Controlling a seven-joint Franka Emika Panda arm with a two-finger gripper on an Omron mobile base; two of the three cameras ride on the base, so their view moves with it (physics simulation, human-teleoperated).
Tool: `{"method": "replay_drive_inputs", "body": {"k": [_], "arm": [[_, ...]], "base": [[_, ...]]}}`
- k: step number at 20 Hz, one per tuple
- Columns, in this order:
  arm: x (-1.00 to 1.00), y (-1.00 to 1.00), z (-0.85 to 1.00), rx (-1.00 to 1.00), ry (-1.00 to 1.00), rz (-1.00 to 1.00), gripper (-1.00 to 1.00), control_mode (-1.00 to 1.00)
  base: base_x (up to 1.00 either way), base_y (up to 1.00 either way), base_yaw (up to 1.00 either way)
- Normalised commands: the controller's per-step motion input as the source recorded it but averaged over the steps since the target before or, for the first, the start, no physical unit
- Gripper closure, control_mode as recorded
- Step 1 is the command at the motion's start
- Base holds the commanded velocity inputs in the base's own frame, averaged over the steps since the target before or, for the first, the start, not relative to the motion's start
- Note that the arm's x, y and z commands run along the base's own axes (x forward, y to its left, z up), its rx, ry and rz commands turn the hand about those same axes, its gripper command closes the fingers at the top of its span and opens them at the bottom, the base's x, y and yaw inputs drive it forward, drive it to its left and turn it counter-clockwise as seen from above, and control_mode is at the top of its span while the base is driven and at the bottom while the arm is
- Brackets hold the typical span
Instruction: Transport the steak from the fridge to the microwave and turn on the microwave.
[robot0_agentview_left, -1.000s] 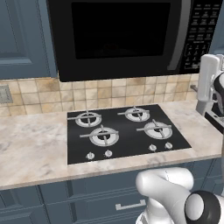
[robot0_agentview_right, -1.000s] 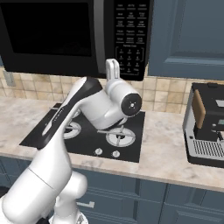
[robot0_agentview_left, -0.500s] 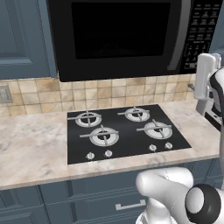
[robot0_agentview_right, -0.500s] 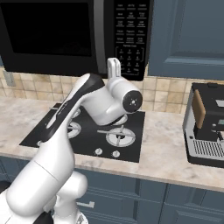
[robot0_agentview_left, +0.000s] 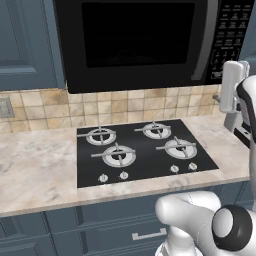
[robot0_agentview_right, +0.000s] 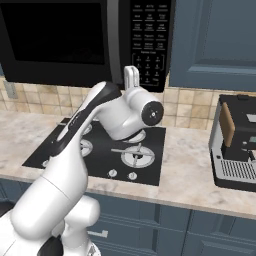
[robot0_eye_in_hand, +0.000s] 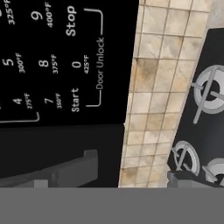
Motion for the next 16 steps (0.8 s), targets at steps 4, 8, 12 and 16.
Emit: {"method": "replay_drive_inputs", "body": {"k": [4,8,12,16], "arm": [[0.12,-0.01,-0.08,0.00,0.02,0.00,-1.00,-1.00],[0.12,-0.03,-0.06,0.00,0.01,0.00,-1.00,-1.00],[0.12,-0.08,-0.01,0.00,0.00,0.00,-1.00,-1.00],[0.06,-0.09,-0.02,0.00,0.00,0.00,-1.00,-1.00]], "base": [[0.00,0.00,0.00],[0.00,0.00,0.00],[0.00,0.00,0.00],[0.00,0.00,0.00]]}}
